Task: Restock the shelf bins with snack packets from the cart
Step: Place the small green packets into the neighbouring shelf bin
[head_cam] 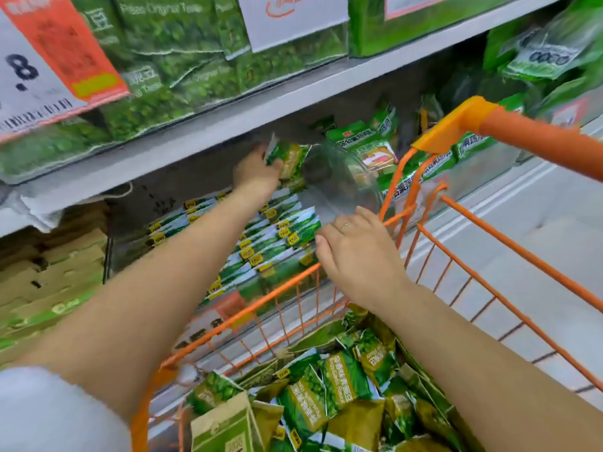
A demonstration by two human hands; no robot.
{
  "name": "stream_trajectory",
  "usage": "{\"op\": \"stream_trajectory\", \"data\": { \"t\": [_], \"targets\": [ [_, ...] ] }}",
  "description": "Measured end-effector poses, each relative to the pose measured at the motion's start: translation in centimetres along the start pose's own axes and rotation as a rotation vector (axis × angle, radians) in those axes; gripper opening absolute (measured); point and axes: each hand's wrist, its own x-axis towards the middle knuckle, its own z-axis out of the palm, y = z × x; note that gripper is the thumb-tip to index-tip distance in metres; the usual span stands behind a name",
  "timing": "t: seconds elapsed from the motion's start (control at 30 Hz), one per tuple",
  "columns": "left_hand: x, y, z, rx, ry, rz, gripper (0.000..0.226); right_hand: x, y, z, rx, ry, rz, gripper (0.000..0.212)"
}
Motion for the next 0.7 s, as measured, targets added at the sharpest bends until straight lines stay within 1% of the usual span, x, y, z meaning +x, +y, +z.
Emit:
{"op": "stream_trajectory", "data": {
  "t": [0.03, 0.07, 0.1, 0.23, 0.37, 0.47, 0.53, 0.6, 0.63, 0.7],
  "targets": [
    [1.1, 0.1, 0.6, 0.170, -0.005, -0.001, 0.044, 0.0, 0.0, 0.1, 0.008, 0.012, 0.004, 0.044],
    [1.8, 0.1, 1.0, 0.268, -0.016, 0.004, 0.044, 0.0, 0.0, 0.2, 0.012, 0.022, 0.010, 0.044],
    [2.5, -0.1, 1.5, 0.316, -0.029, 0.012, 0.044, 0.0, 0.0, 0.2, 0.016, 0.027, 0.013, 0.043],
    [3.7, -0.6, 3.3, 0.395, -0.037, 0.063, 0.041, -0.1, 0.0, 0.3, 0.039, 0.017, 0.033, 0.043],
    [4.3, -1.1, 4.5, 0.531, 0.025, 0.107, 0.033, -0.1, 0.0, 0.4, 0.050, 0.024, 0.034, 0.043],
    [4.8, -1.8, 5.2, 0.638, -0.013, 0.116, 0.027, -0.1, 0.1, 0.3, 0.054, 0.008, 0.032, 0.043],
    [5.0, -1.8, 5.1, 0.608, -0.017, 0.119, 0.034, -0.1, 0.1, 0.3, 0.048, 0.020, 0.026, 0.043],
    [4.5, -1.6, 4.3, 0.508, 0.021, 0.106, 0.041, -0.1, 0.2, 0.3, 0.058, 0.012, 0.032, 0.043],
    [3.6, -1.2, 3.6, 0.425, 0.063, 0.099, 0.040, 0.0, 0.3, 0.2, 0.066, -0.007, 0.038, 0.044],
    [0.8, -0.3, 1.8, 0.193, 0.125, 0.128, 0.028, 0.4, 0.1, -0.6, 0.112, -0.081, 0.057, 0.044]
  ]
}}
